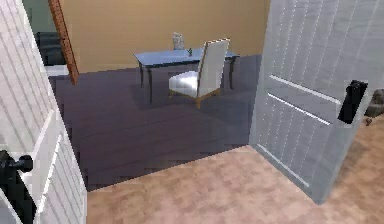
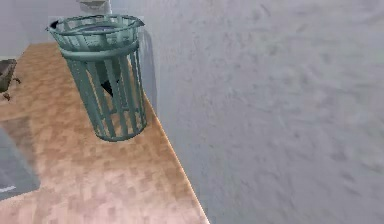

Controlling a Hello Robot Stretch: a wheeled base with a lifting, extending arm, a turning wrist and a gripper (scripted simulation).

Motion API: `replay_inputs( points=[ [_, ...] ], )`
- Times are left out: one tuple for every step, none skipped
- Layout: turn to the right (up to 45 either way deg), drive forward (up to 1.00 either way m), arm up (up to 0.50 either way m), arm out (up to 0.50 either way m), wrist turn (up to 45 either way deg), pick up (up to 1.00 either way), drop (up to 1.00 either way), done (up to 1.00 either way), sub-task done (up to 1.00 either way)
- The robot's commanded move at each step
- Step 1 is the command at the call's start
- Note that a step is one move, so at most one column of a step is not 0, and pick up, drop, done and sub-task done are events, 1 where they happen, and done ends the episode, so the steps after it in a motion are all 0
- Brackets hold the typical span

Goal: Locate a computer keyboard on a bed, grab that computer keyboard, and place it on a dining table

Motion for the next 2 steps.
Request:
replay_inputs(
  points=[
    [0.0,0.45,0.0,0.0,0.0,0.0,0.0,0.0,0.0],
    [-21.0,0.0,0.0,0.0,0.0,0.0,0.0,0.0,0.0]
  ],
)
